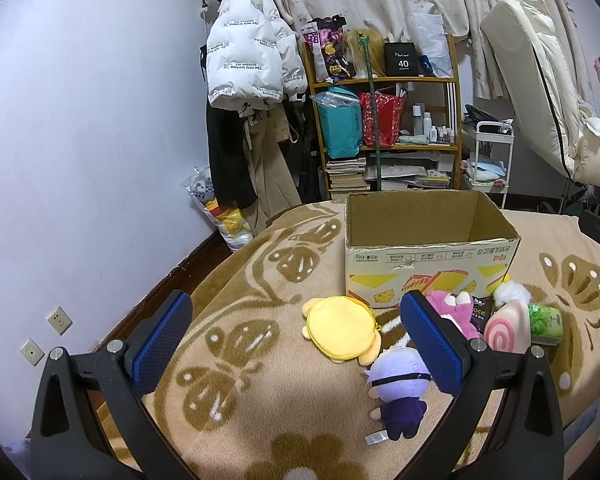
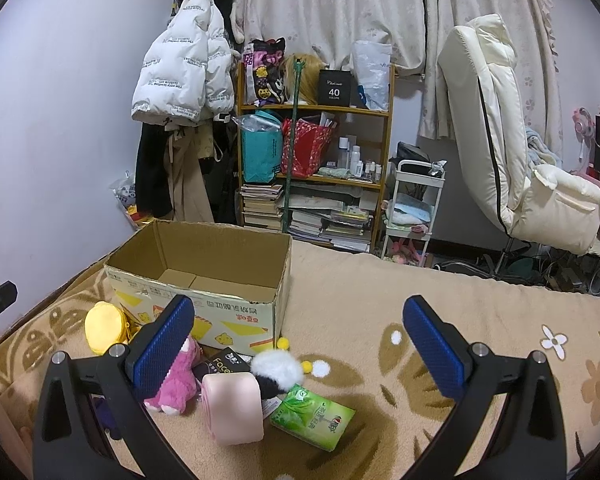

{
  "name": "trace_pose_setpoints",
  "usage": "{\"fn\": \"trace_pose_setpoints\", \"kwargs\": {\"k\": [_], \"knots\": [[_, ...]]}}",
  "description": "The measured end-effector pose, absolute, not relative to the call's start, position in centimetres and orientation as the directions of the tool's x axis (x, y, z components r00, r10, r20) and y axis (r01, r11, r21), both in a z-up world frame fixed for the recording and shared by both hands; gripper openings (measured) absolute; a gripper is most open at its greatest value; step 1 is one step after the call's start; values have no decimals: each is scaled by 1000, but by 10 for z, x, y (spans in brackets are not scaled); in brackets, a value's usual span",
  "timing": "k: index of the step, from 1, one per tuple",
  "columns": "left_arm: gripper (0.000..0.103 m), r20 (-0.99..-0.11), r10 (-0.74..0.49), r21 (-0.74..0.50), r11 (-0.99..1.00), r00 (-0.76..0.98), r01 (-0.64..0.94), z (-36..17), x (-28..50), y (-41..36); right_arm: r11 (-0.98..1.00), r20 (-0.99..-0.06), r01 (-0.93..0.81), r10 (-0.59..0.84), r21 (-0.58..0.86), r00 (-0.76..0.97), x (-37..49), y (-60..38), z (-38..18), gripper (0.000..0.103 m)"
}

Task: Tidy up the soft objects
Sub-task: 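Grasp the yellow plush bear with the left tool while the right tool grasps the pink roll cushion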

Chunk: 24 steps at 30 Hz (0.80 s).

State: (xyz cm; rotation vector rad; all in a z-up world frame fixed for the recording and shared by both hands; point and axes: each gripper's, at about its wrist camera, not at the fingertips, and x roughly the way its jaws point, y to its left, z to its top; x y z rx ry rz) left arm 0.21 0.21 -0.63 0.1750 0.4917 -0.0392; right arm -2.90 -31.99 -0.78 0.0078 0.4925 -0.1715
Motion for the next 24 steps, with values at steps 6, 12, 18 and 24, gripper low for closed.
{"fn": "trace_pose_setpoints", "kwargs": {"k": [6, 12, 18, 24], "knots": [[102, -474, 5, 159, 984, 881, 80, -6, 2, 2, 985, -471, 167, -163, -33, 867, -28, -319, -9, 103], [103, -475, 5, 160, 984, 880, 80, -6, 3, 1, 986, -471, 166, -162, -34, 867, -29, -319, -7, 103], [102, -476, 7, 165, 983, 880, 82, -10, 3, 1, 985, -472, 169, -164, -33, 866, -29, -319, -7, 103], [102, -502, 16, 179, 980, 865, 86, -25, 6, 4, 983, -493, 181, -172, -31, 853, -24, -321, -14, 103]]}}
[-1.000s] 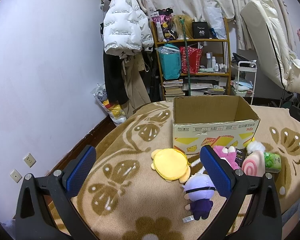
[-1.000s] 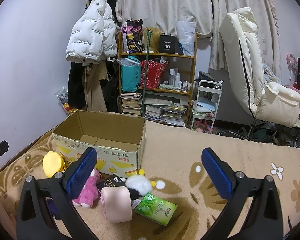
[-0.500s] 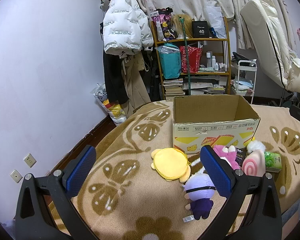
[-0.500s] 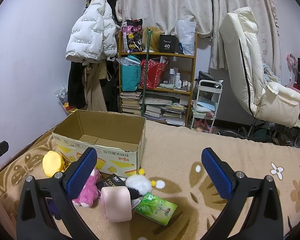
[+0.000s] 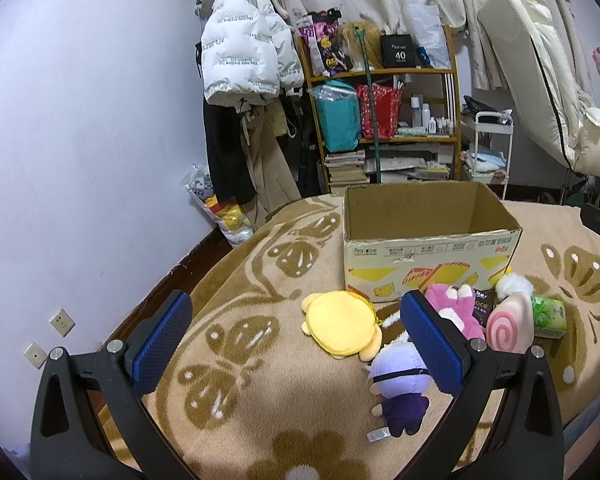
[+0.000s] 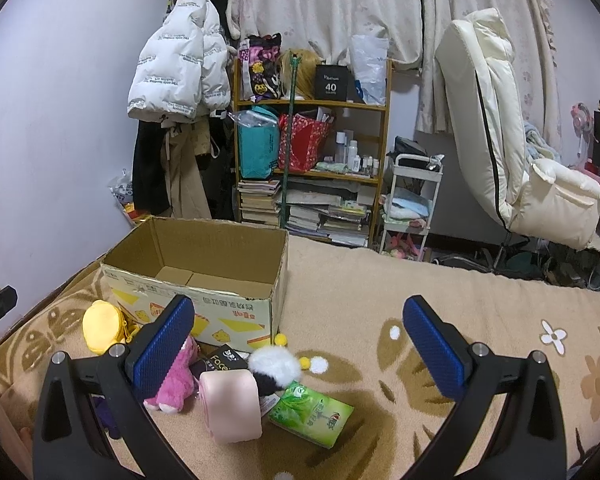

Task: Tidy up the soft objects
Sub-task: 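Grasp the yellow plush bear with the left tool while the right tool grasps the pink roll cushion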

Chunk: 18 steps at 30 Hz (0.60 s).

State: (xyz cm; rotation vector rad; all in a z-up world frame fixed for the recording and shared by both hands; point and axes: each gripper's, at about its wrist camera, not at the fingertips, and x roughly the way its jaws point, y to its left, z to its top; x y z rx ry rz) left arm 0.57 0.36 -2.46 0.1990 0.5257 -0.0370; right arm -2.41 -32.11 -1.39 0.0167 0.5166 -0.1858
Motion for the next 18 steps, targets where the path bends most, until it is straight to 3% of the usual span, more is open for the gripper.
{"fn": "trace_pose_setpoints", "kwargs": {"k": [18], "knots": [[102, -679, 25, 147, 984, 734, 103, -38, 76, -10, 991, -615, 126, -75, 39, 785, 14, -317, -46, 103]]}}
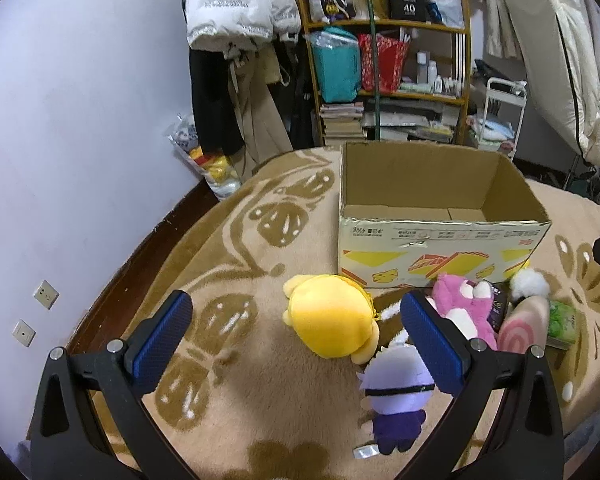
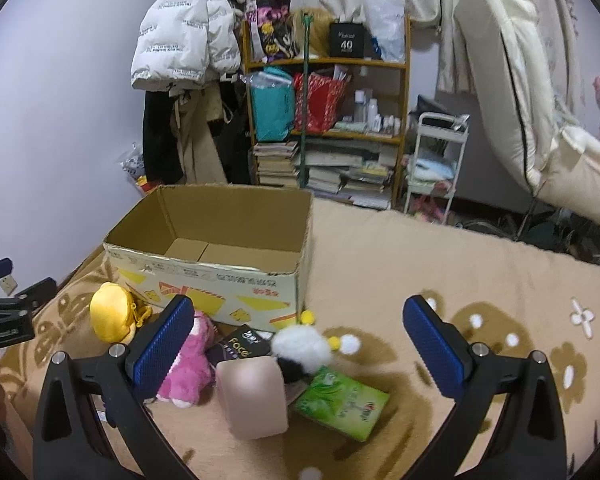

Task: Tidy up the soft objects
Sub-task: 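Grasp the yellow plush bear with the left tool while the right tool grasps the pink roll cushion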

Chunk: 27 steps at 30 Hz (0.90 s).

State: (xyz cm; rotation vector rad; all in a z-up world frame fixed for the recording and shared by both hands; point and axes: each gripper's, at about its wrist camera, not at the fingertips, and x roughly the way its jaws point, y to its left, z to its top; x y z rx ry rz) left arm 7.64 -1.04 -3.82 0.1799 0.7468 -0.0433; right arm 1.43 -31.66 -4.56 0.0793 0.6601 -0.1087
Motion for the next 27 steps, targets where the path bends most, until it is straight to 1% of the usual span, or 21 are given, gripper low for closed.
{"fn": "trace_pose_setpoints", "kwargs": {"k": [5, 16, 22, 27], "knots": [[102, -720, 16, 129, 985, 694, 111, -49, 98, -16, 994, -640, 102, -59, 30, 766, 28, -309, -58, 103], [102, -809, 23, 122, 984, 587, 129, -88, 138, -30, 998, -735, 49, -6, 37, 678, 52, -294, -91, 103], [102, -848, 54, 154, 977, 528, 147, -111, 151, -37, 1000, -767, 21, -1, 17, 641, 59, -289, -107, 103], [102, -869, 109, 198, 970, 483, 139, -131, 157, -39, 1000, -791, 6, 15, 23, 612, 62, -288, -118, 103]]}}
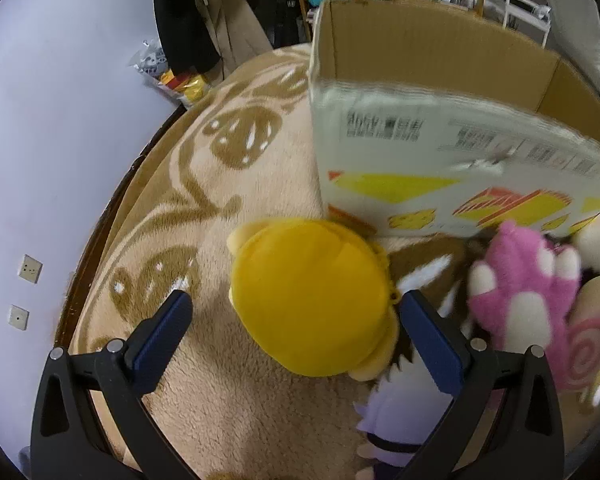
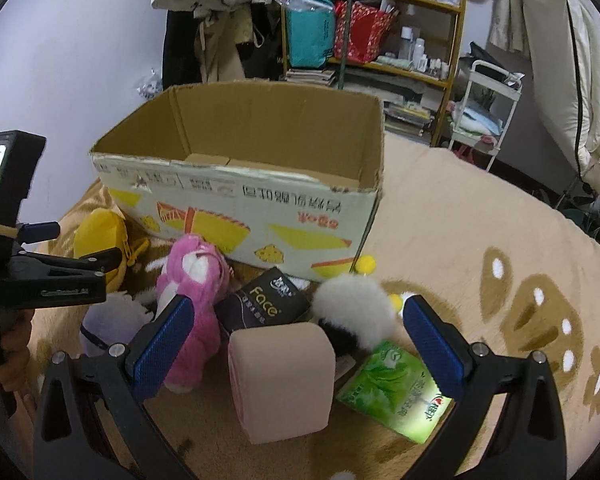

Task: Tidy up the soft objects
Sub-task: 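Grasp the yellow plush bear with the left tool while the right tool grasps the pink roll cushion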

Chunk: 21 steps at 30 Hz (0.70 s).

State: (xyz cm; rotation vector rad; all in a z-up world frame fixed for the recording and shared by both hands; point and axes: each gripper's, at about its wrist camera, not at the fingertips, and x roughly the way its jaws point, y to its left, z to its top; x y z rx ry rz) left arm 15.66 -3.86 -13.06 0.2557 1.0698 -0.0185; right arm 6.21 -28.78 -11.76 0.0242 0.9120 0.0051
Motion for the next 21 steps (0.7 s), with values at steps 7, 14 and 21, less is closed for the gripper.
{"fn": "trace_pose_setpoints", "kwargs": {"k": [7, 14, 21], "knots": [[102, -896, 108, 184, 973, 432, 139, -147, 164, -38, 997, -808, -25, 73, 72, 585, 64, -288, -124, 90], [102, -899, 94, 171, 974, 427, 145, -152, 168, -37, 993, -828, -72, 118, 93, 548, 65, -280, -130, 68], [82, -927, -13, 43, 989, 375, 139, -158, 173, -28, 991, -822, -53, 131, 122, 554, 64, -285, -131, 47]]}}
